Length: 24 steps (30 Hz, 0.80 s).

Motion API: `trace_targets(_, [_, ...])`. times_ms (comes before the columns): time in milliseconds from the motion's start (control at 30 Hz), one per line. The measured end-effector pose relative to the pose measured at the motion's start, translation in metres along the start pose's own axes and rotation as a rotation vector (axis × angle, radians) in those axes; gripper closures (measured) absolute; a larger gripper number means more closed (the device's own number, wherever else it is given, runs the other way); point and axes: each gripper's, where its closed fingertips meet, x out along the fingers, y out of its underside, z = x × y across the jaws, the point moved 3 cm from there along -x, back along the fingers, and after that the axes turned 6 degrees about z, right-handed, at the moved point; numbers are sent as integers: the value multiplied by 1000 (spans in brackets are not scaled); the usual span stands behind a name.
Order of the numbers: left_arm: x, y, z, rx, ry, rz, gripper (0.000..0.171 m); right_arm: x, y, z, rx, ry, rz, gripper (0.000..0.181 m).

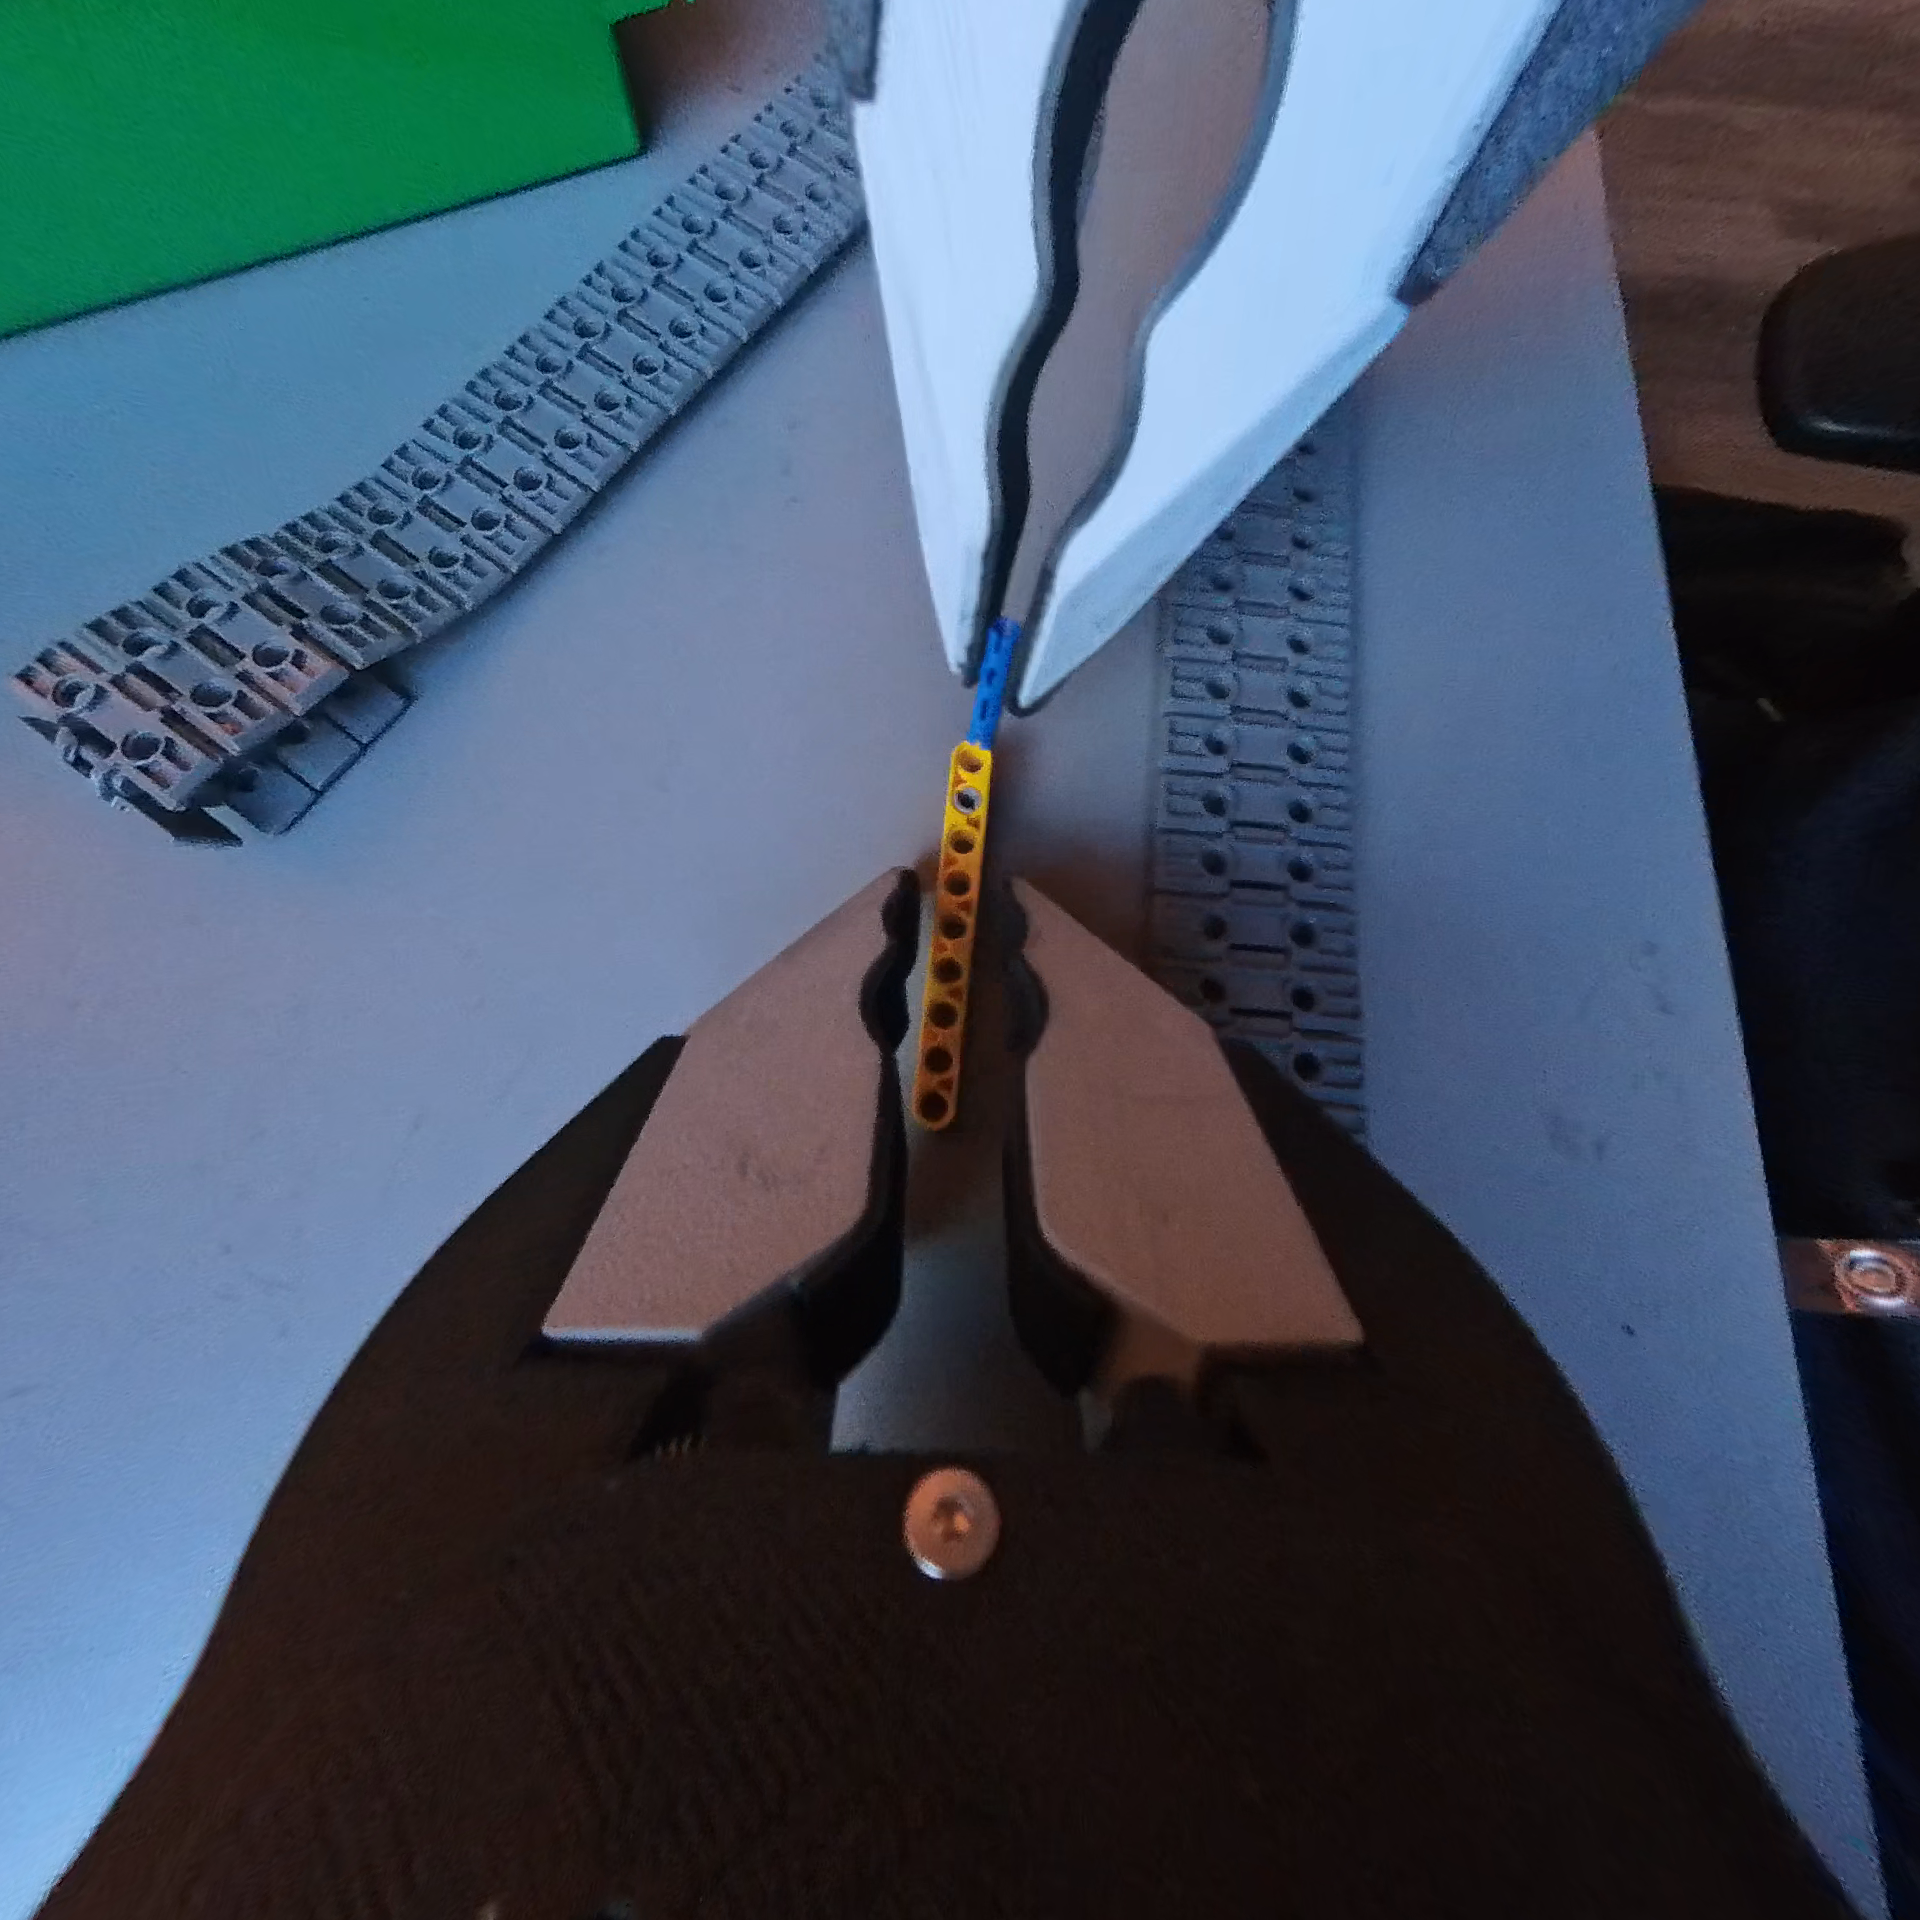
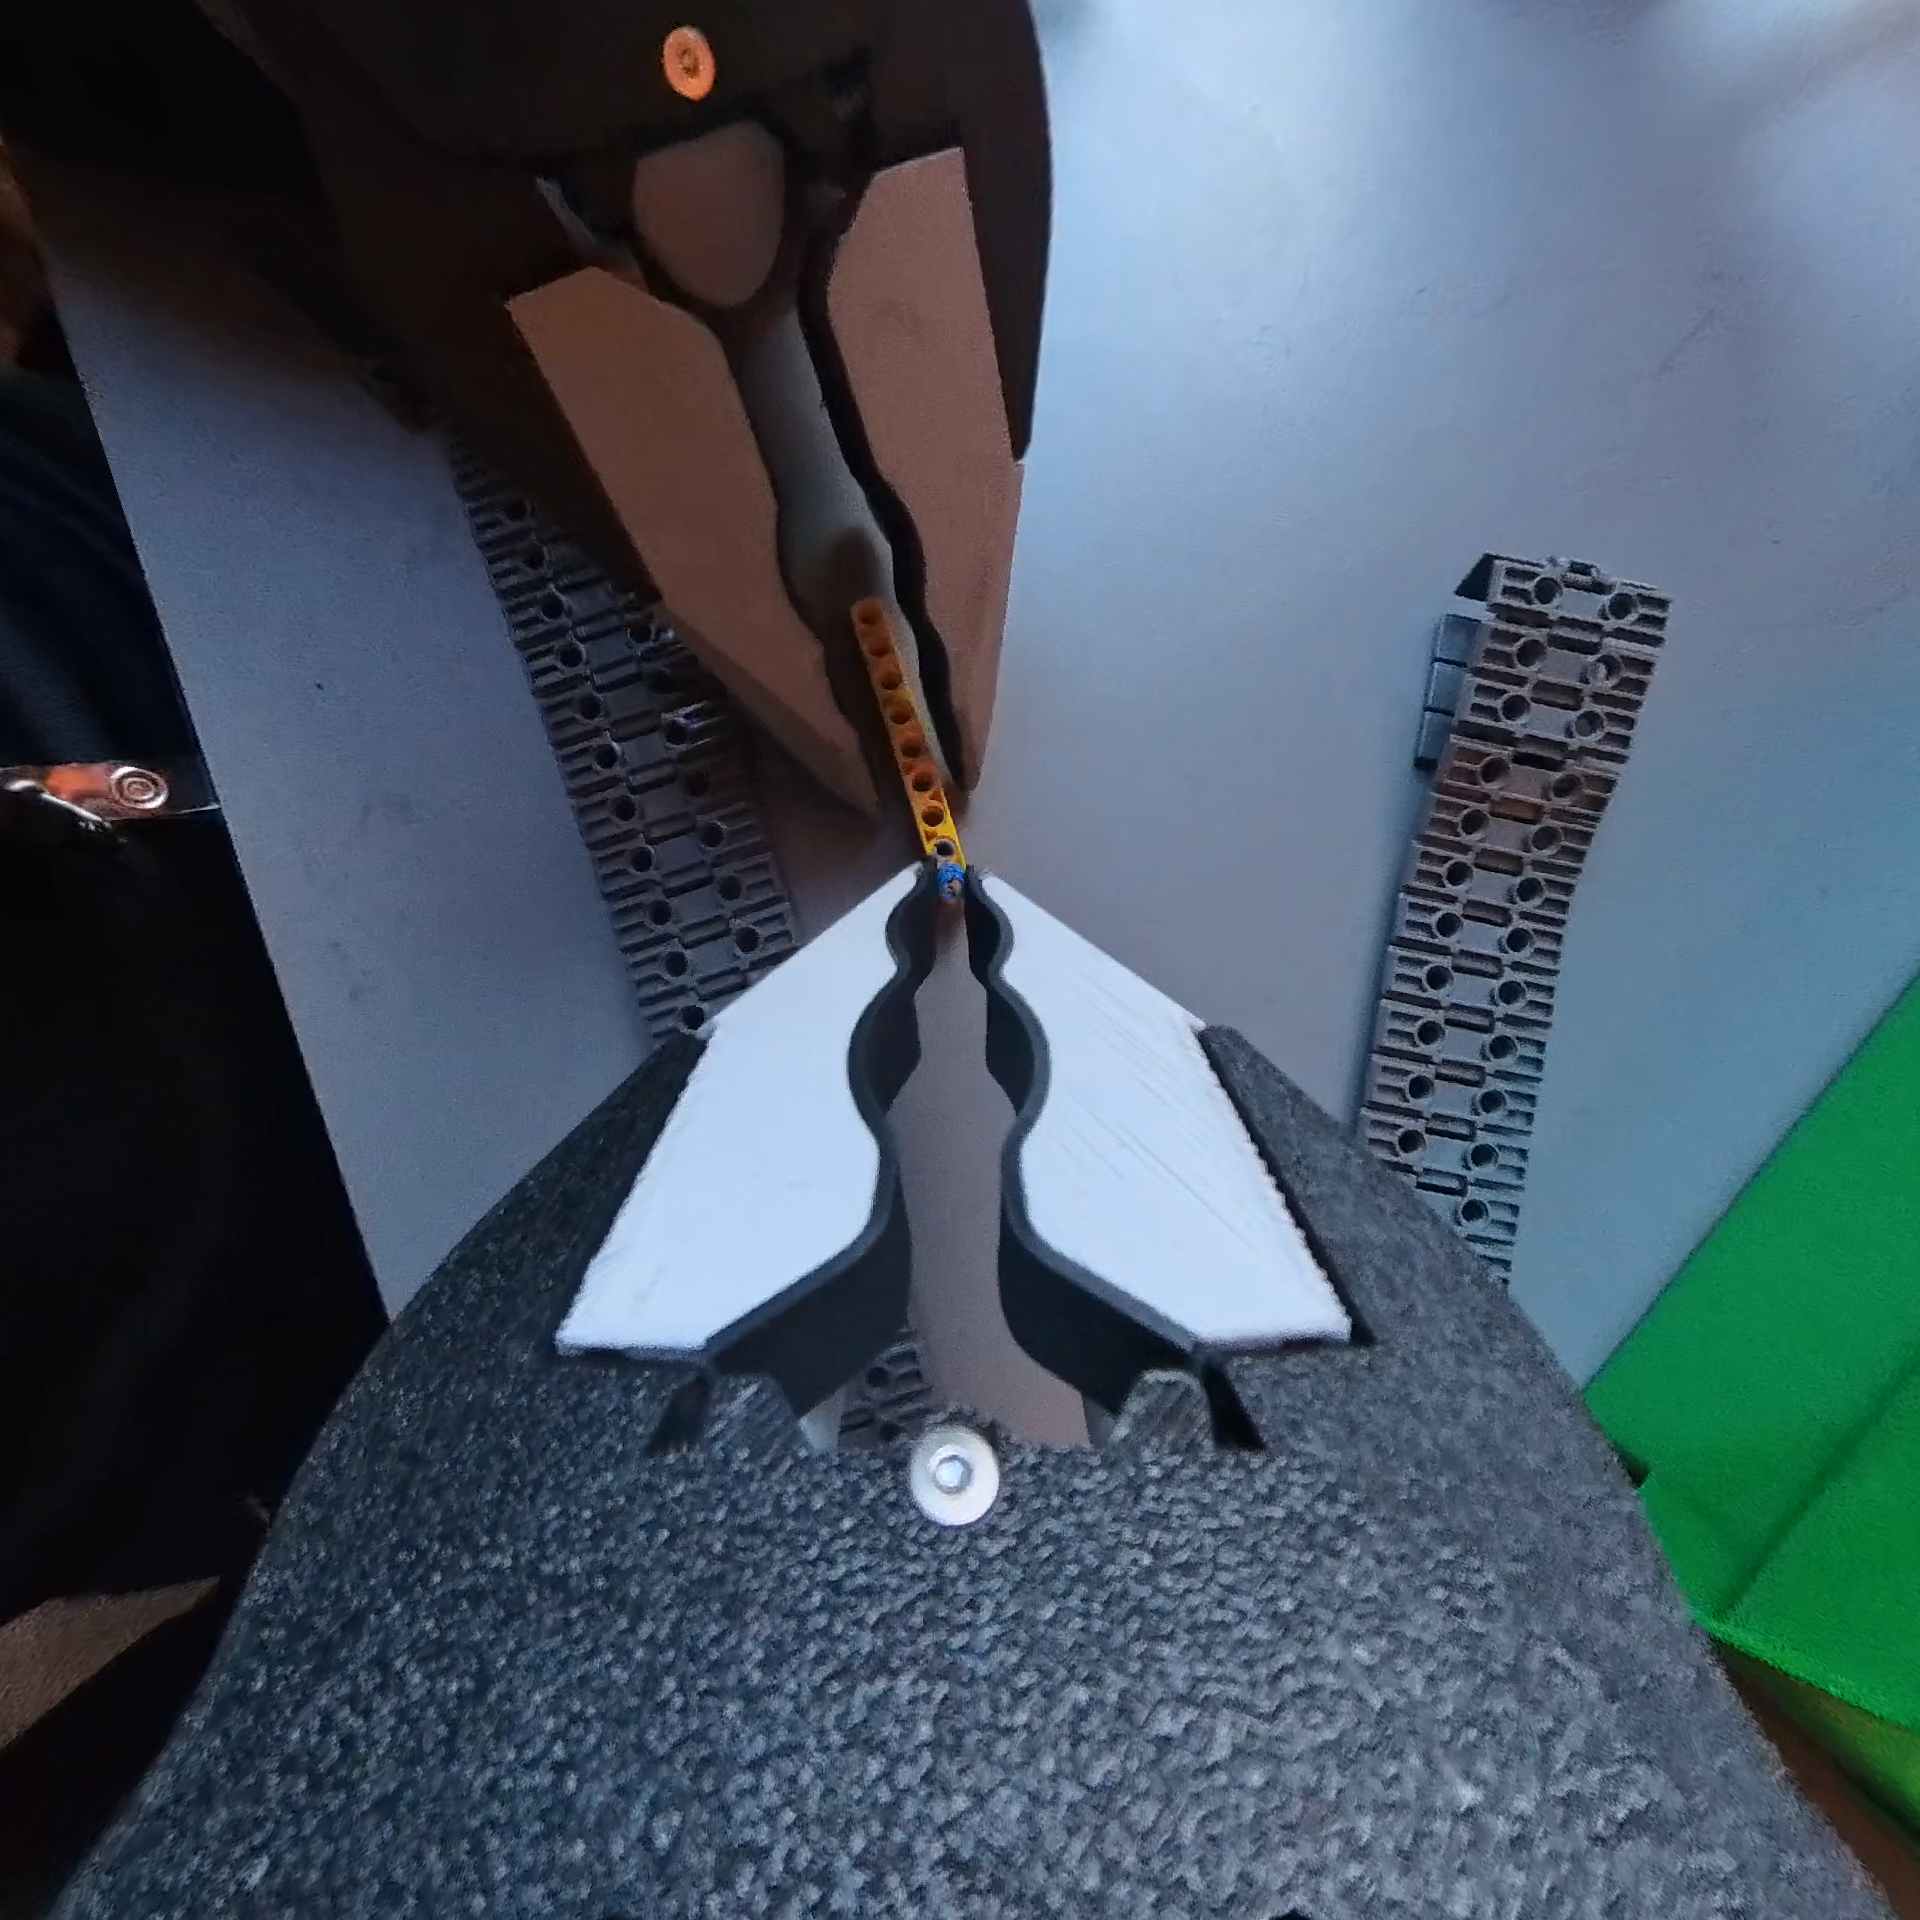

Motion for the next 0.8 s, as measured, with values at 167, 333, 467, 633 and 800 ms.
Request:
trace_targets(167, [1, 0, 0, 13, 2, 0, 165, 4, -3, -1, -9, -15, 24, 180])
trace_targets(333, [1, -1, 0, 36, -10, 1, 165, 11, -5, -1, -26, -17, 68, 180])
trace_targets(467, [1, -1, -1, 71, -45, 0, 165, 12, -5, -2, -20, -17, 95, 180])
trace_targets(633, [1, -1, 1, 94, -86, -1, 165, 11, -5, -1, -37, 2, 140, 180])
trace_targets(800, [-1, -2, 1, 233, -253, -18, 165, 5, -7, -2, -45, 70, 120, 180])
